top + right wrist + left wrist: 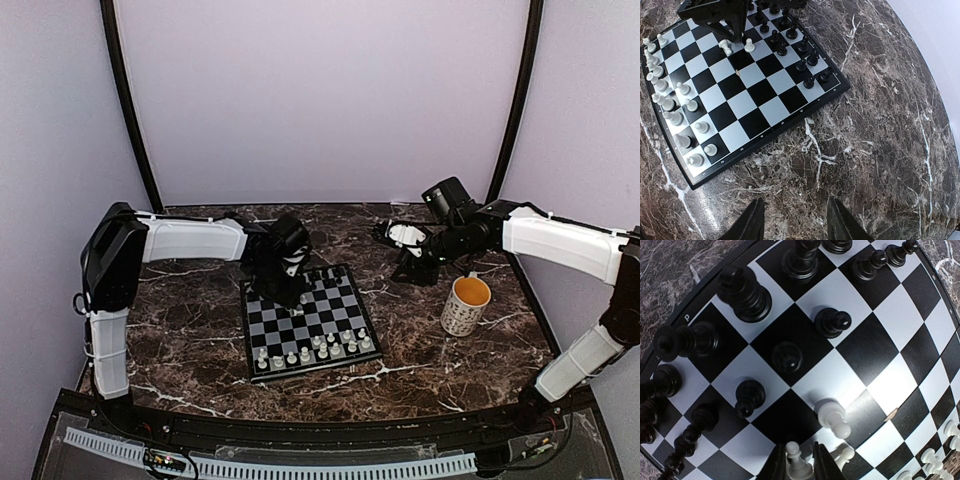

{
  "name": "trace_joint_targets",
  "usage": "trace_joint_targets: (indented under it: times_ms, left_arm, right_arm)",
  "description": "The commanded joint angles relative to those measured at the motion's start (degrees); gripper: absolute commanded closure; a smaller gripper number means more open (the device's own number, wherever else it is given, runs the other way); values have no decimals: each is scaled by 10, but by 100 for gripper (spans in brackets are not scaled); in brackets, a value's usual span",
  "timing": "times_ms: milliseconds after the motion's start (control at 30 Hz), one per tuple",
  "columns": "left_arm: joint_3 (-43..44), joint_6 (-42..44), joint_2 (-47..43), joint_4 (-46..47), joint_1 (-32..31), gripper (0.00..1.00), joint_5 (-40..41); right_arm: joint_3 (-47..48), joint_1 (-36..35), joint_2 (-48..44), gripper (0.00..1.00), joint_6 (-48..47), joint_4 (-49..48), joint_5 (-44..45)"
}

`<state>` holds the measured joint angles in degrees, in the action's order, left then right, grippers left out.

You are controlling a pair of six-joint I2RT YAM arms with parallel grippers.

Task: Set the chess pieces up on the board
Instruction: Pick up the pawn from the chessboard.

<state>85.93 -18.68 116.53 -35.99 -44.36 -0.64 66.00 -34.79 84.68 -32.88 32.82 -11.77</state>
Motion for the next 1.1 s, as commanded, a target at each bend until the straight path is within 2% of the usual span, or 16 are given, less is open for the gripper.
trace_joint_targets:
  times_ms: [0, 467, 833, 1067]
  left_arm:
    - [13, -3, 3, -29, 3, 78, -6]
    - [-2, 1, 2, -58, 2, 74, 18]
    - [-3, 11, 1, -61, 2, 84, 21]
    - [-30, 51, -66, -25, 2, 86, 40]
  right_arm:
    - [3, 5, 2, 56, 5, -17, -6]
    - [11, 5, 10, 56, 5, -13, -10]
    - [23, 5, 14, 56, 8, -5, -16]
    - [45, 5, 18, 56, 27, -2, -32]
